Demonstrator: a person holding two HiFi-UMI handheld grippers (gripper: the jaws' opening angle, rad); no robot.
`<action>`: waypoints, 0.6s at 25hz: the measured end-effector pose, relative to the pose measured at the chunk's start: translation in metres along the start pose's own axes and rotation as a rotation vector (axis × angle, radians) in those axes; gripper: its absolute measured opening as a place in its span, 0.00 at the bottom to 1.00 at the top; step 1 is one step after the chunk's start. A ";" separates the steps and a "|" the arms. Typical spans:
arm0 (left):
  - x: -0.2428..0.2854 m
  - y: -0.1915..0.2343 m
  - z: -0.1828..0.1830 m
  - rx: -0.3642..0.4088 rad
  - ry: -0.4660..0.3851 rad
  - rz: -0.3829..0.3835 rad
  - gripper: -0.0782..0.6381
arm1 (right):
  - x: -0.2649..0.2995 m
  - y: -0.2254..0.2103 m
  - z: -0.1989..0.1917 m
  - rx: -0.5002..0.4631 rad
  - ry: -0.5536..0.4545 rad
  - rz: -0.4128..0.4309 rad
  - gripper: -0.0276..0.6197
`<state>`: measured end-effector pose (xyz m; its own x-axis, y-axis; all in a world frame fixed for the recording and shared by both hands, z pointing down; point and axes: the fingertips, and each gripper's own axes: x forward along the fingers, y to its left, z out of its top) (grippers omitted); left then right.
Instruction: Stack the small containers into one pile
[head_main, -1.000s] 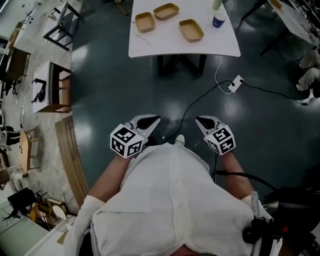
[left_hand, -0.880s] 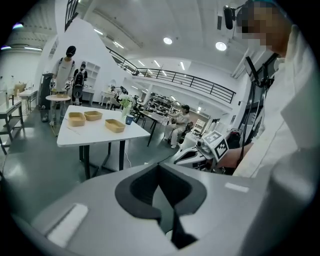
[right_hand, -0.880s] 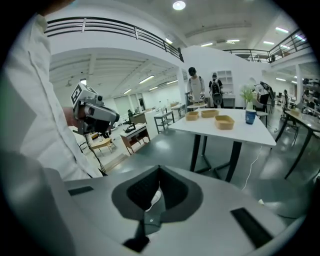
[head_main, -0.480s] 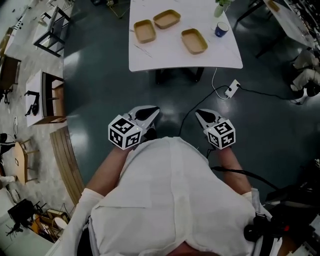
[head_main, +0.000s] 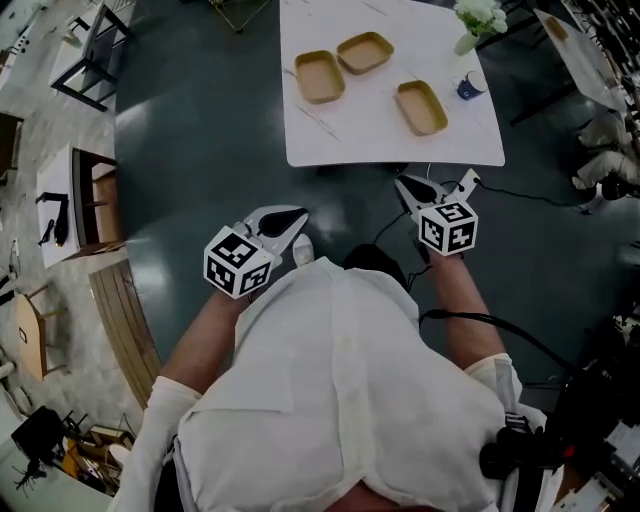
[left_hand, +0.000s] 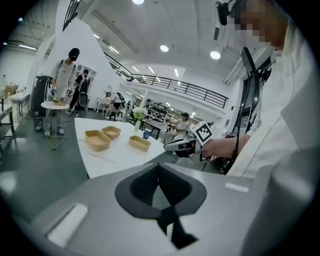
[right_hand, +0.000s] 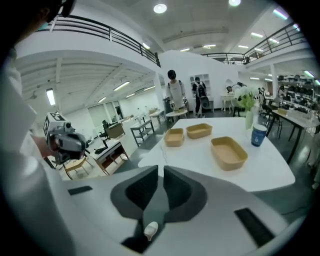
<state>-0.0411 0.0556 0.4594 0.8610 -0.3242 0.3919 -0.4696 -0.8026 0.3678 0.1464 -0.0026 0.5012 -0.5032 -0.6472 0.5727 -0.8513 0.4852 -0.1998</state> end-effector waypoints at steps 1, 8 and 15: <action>-0.004 0.008 0.000 -0.007 -0.001 0.007 0.12 | 0.011 -0.003 0.010 0.008 -0.007 -0.001 0.05; -0.005 0.045 0.008 -0.077 -0.046 0.077 0.12 | 0.079 -0.053 0.077 0.086 -0.050 -0.002 0.05; 0.000 0.080 0.041 -0.113 -0.088 0.188 0.12 | 0.151 -0.130 0.126 0.301 -0.055 -0.057 0.19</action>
<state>-0.0708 -0.0292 0.4542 0.7676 -0.5091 0.3893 -0.6380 -0.6643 0.3894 0.1623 -0.2376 0.5138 -0.4539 -0.7030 0.5475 -0.8799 0.2567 -0.3999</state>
